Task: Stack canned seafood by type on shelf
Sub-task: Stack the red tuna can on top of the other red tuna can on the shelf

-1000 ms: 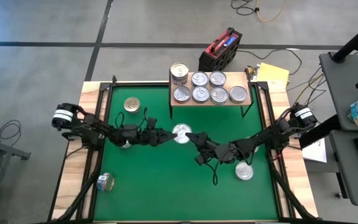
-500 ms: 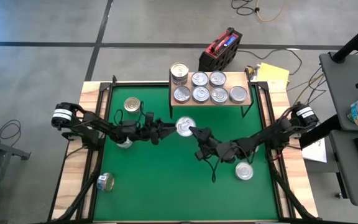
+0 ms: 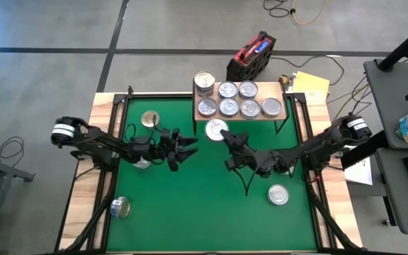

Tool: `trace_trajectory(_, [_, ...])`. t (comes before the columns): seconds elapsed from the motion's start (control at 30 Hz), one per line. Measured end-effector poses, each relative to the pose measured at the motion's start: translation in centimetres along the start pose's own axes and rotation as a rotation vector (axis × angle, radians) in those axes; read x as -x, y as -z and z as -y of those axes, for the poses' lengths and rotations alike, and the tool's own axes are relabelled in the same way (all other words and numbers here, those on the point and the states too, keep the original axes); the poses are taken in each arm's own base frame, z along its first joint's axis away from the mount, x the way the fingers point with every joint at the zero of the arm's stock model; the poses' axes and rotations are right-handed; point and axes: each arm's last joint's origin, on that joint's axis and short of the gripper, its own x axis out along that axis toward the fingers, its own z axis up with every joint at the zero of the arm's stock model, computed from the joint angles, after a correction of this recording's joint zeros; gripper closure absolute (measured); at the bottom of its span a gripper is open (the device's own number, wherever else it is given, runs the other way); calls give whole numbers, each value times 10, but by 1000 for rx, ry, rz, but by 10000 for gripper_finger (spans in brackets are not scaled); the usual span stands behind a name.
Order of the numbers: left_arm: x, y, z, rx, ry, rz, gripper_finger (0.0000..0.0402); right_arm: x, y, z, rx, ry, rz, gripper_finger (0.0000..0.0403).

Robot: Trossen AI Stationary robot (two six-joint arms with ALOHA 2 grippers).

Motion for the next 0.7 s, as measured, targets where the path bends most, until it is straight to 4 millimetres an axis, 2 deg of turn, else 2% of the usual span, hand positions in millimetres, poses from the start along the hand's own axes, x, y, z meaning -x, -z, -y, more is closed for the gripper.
trace_trajectory(0.17, [9, -7, 13, -102, 11, -10, 156, -11, 7, -1, 1, -3, 0, 274])
trace_trajectory(0.43, [26, -9, 35, -297, -192, -90, 160, -27, 18, 2, -81, 2, 7, 274])
trace_trajectory(0.7, [46, -8, 54, -446, -367, -114, 160, -47, 22, 27, -175, 45, 44, 274])
